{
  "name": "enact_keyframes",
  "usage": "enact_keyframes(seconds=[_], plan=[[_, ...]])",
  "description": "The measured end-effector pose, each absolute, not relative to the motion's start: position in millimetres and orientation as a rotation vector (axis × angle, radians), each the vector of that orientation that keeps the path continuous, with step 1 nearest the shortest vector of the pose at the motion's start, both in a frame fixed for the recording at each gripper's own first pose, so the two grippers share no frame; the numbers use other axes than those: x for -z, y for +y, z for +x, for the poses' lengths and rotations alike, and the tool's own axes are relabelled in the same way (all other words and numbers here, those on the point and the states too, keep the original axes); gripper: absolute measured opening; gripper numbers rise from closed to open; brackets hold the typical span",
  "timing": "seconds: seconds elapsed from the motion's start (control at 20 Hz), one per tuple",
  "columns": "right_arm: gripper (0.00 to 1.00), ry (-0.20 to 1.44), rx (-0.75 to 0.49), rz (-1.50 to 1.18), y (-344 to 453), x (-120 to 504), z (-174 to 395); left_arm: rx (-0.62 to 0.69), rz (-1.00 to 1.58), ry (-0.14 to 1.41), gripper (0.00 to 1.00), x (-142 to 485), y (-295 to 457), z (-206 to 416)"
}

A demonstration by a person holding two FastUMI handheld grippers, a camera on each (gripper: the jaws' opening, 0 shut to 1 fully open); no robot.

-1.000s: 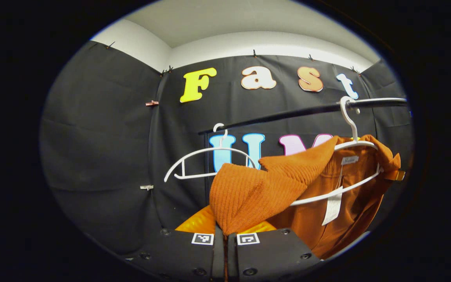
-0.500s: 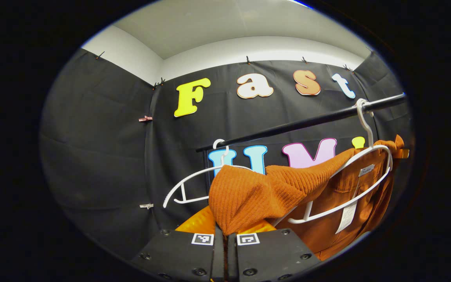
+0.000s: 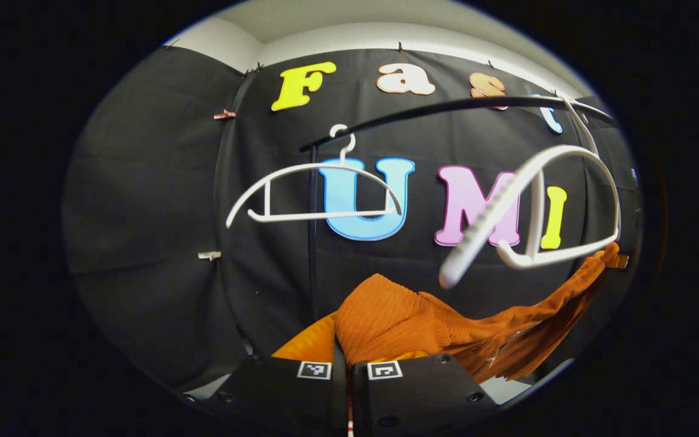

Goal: Grasp the clothes on the hanger with both hands and then place them into the laundry hamper below.

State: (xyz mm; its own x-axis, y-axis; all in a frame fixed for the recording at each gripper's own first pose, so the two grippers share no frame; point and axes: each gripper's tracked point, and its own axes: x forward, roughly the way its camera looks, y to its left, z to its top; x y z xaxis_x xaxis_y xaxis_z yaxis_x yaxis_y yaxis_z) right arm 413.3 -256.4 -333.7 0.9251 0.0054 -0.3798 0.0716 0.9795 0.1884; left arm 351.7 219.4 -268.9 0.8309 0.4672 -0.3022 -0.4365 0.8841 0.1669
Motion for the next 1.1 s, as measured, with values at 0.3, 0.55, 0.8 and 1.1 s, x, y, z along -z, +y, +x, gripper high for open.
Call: enact_keyframes(seconds=[0.3, 0.55, 0.8, 1.1], plan=[[0.11, 0.487, -0.020, 0.239, -225, 367, 366, -0.452, 0.048, 0.425, 0.07, 301, 184, 324], [0.11, 0.544, -0.161, 0.260, -166, 368, 338, -0.397, 0.038, 0.458, 0.07, 311, 146, 319], [0.11, 0.619, -0.309, 0.233, -108, 378, 308, -0.315, -0.001, 0.477, 0.07, 322, 100, 324], [0.11, 0.714, -0.432, 0.244, -60, 394, 278, -0.205, -0.009, 0.584, 0.07, 357, 57, 329]])
